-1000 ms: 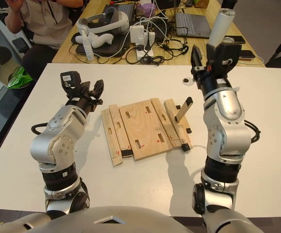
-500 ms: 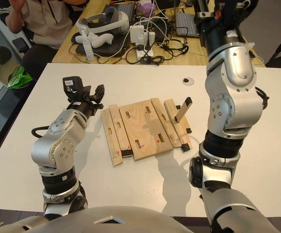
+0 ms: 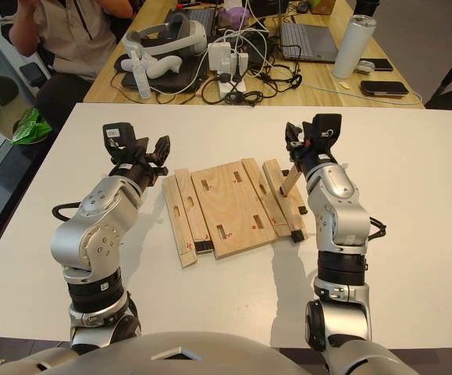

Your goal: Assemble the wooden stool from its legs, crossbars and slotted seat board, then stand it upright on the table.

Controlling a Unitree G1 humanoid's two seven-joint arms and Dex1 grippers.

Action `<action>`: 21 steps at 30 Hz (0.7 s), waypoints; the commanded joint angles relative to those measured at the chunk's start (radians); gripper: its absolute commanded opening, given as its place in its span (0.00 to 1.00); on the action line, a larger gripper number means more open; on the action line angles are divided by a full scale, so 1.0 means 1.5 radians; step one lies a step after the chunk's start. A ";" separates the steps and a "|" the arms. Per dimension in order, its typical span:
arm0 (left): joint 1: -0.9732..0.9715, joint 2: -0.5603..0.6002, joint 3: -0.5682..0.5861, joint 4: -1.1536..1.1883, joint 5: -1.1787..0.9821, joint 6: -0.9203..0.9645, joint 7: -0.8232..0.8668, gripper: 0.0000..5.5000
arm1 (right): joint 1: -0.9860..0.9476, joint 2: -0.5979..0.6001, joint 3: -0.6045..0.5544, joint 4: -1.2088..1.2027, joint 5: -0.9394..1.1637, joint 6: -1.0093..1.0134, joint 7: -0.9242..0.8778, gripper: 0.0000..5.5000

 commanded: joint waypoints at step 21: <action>0.018 -0.022 -0.021 -0.003 -0.004 -0.018 0.023 0.45 | 0.024 -0.003 0.031 0.019 0.013 0.057 -0.014 0.33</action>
